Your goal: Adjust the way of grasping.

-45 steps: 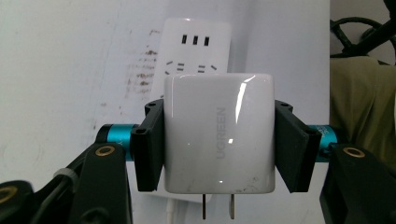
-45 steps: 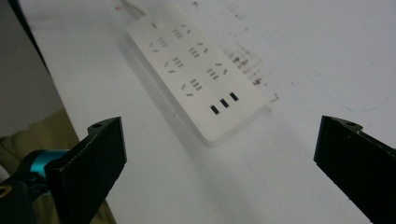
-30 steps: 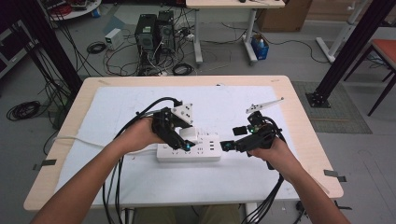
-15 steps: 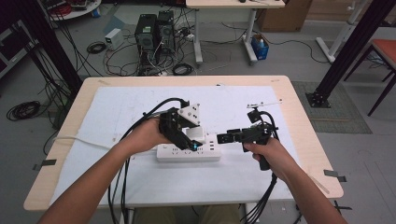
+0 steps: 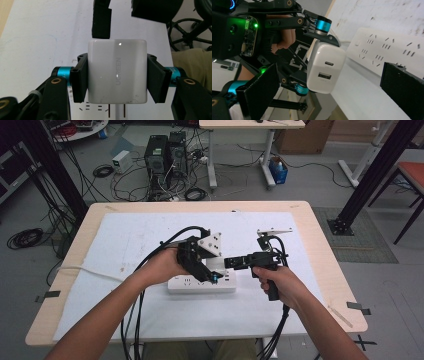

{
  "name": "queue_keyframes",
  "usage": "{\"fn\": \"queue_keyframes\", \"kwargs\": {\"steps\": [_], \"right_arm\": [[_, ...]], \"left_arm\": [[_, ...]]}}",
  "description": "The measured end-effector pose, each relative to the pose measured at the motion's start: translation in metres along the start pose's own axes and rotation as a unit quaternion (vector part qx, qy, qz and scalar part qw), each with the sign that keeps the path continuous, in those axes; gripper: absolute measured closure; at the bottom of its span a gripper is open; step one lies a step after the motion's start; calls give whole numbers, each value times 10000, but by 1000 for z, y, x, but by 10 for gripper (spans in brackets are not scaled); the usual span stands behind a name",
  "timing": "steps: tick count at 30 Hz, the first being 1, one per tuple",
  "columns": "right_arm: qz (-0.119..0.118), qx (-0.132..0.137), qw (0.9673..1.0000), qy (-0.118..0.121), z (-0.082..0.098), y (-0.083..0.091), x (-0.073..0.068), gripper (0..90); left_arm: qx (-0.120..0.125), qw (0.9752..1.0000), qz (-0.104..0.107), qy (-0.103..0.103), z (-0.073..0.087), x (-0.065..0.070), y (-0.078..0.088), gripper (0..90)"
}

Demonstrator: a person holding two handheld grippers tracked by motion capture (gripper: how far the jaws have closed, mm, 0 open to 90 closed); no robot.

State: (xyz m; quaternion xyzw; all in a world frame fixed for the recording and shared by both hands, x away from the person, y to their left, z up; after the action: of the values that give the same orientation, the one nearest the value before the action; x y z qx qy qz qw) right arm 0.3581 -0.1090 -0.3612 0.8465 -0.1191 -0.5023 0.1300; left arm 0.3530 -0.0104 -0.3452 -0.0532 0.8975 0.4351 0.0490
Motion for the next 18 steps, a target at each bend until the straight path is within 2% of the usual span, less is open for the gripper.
{"fn": "queue_keyframes", "kwargs": {"steps": [5, 8, 13, 15, 16, 18], "right_arm": [[-12, -22, 9998, -206, -1, -6, 1, 28], [-151, 0, 9994, -308, -2, -9, 1, 42], [-143, -44, 9989, -436, -1, -13, 3, 65], [-287, -1, 9983, -512, -1, -13, 2, 188], [-363, 30, 9978, -550, -1, -13, 2, 189], [-335, 10, 9978, -565, -1, -13, 3, 203]], "left_arm": [[44, 10000, -29, 1, -4, 0, -2, 425], [39, 10000, -14, -54, -7, 0, -3, 425], [56, 10000, -20, -61, -10, 1, -6, 425], [55, 10000, -34, -68, -10, 1, -6, 425], [49, 10000, -39, -60, -10, 2, -6, 425], [63, 9999, -65, -98, -10, 1, -6, 425]]}}
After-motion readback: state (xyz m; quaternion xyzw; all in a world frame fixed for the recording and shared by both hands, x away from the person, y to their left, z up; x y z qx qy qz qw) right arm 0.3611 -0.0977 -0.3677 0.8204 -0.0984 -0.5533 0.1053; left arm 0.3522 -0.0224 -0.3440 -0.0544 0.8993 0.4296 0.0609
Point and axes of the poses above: each handheld gripper's, and its own axes: y roughly backward along the jaws, z roughly out of its underside, x roughly to its right, the point moved 8 cm from there along -y, roughly forward along the jaws, and after that the axes turned 1 degree about y, right-handed, at the moved point
